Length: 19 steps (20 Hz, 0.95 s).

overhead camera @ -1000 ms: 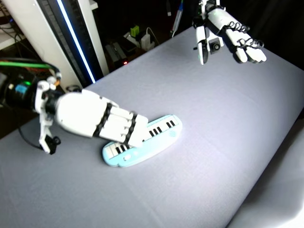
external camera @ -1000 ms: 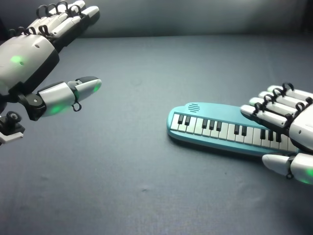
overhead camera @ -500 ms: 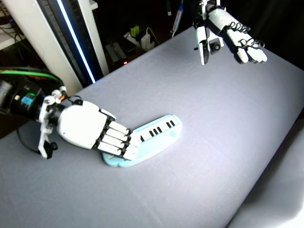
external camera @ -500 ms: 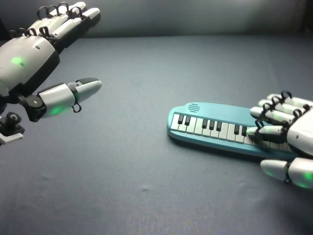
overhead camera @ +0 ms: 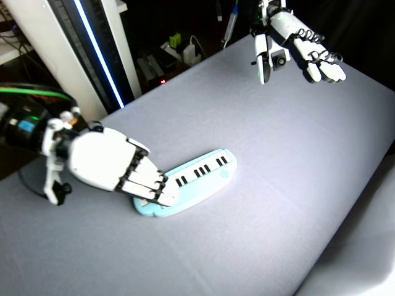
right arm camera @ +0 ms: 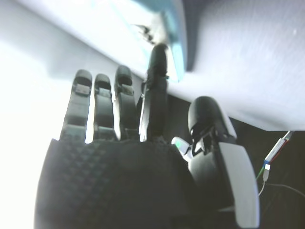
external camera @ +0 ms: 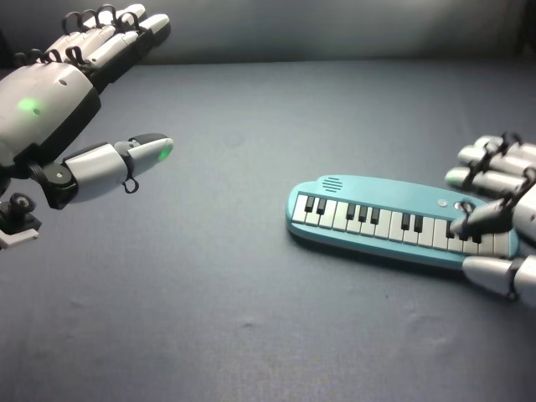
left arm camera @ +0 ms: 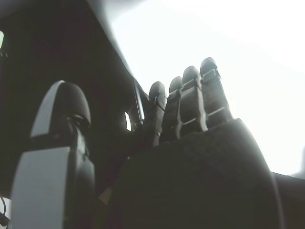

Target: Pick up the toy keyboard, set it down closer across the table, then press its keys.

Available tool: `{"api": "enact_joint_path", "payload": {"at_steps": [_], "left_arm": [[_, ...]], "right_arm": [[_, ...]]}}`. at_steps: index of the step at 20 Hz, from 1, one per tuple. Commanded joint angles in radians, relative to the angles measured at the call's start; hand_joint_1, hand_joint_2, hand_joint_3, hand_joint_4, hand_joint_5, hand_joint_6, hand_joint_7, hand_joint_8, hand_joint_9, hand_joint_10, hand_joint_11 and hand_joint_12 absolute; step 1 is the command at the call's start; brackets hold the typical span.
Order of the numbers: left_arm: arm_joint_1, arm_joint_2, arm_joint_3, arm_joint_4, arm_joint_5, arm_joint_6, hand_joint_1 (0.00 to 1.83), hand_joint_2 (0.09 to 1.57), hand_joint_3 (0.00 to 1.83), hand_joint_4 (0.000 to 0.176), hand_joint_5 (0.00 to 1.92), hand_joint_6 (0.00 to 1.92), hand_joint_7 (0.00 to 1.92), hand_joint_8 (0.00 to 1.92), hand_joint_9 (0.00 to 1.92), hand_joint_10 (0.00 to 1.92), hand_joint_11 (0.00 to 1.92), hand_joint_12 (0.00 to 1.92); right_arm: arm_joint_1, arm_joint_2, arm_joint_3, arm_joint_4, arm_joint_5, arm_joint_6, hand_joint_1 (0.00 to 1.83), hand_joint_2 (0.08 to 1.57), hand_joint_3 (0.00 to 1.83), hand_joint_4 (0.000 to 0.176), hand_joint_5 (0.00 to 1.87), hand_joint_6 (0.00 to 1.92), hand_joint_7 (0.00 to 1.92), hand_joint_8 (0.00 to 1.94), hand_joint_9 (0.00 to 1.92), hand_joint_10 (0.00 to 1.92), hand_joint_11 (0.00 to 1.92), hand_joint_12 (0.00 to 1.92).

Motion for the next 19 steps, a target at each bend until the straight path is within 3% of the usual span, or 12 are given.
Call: {"api": "enact_joint_path", "payload": {"at_steps": [1,3,7,8,11,12,17,19], "left_arm": [[-0.004,0.006,-0.003,0.006,-0.143,-0.006,0.71,1.29,0.0,0.0,0.1,0.0,0.0,0.0,0.0,0.0,0.0,0.0],[0.007,0.013,-0.012,-0.001,-0.166,-0.006,0.71,1.28,0.0,0.0,0.09,0.0,0.0,0.0,0.0,0.0,0.0,0.0],[0.053,0.024,-0.038,-0.036,-0.259,-0.006,0.68,1.29,0.0,0.0,0.08,0.0,0.0,0.0,0.0,0.0,0.0,0.0],[0.064,0.026,-0.045,-0.044,-0.285,-0.006,0.65,1.29,0.0,0.021,0.04,0.0,0.0,0.0,0.0,0.0,0.0,0.0],[0.097,0.028,-0.058,-0.064,-0.374,-0.03,0.7,1.3,0.0,0.024,0.0,0.0,0.0,0.0,0.0,0.0,0.0,0.0],[0.106,0.032,-0.063,-0.069,-0.401,-0.032,0.66,1.32,0.01,0.048,0.0,0.0,0.0,0.0,0.0,0.0,0.0,0.0],[0.135,0.075,-0.108,-0.074,-0.566,-0.01,0.64,1.32,0.01,0.054,0.0,0.0,0.0,0.0,0.0,0.0,0.0,0.0],[0.145,0.09,-0.125,-0.075,-0.608,0.002,0.67,1.33,0.01,0.052,0.0,0.0,0.0,0.0,0.0,0.0,0.0,0.0]], "right_arm": [[0.004,0.021,-0.014,-0.012,0.201,-0.001,0.0,1.38,0.0,0.0,0.33,0.0,0.08,0.0,0.0,0.0,0.0,0.0],[-0.01,0.063,-0.054,-0.016,0.304,0.01,0.0,1.38,0.0,0.0,0.04,0.0,0.0,0.0,0.0,0.0,0.0,0.0],[-0.094,0.124,-0.093,-0.016,0.524,0.111,0.0,1.39,0.0,0.0,0.0,0.0,0.0,0.0,0.0,0.0,0.0,0.0],[-0.114,0.132,-0.098,-0.015,0.578,0.142,0.0,1.4,0.0,0.011,0.0,0.0,0.0,0.0,0.0,0.0,0.0,0.0],[-0.183,0.154,-0.115,0.009,0.733,0.196,0.03,1.4,0.0,0.049,0.0,0.0,0.0,0.0,0.0,0.0,0.0,0.0],[-0.206,0.161,-0.119,0.015,0.777,0.212,0.02,1.38,0.0,0.07,0.0,0.0,0.0,0.0,0.0,0.0,0.0,0.0],[-0.318,0.201,-0.146,0.058,1.002,0.253,0.01,1.38,0.0,0.075,0.0,0.0,0.0,0.0,0.0,0.0,0.0,0.0],[-0.317,0.219,-0.15,0.058,1.002,0.253,0.07,1.39,0.0,0.084,0.0,0.0,0.0,0.0,0.0,0.0,0.0,0.0]]}}
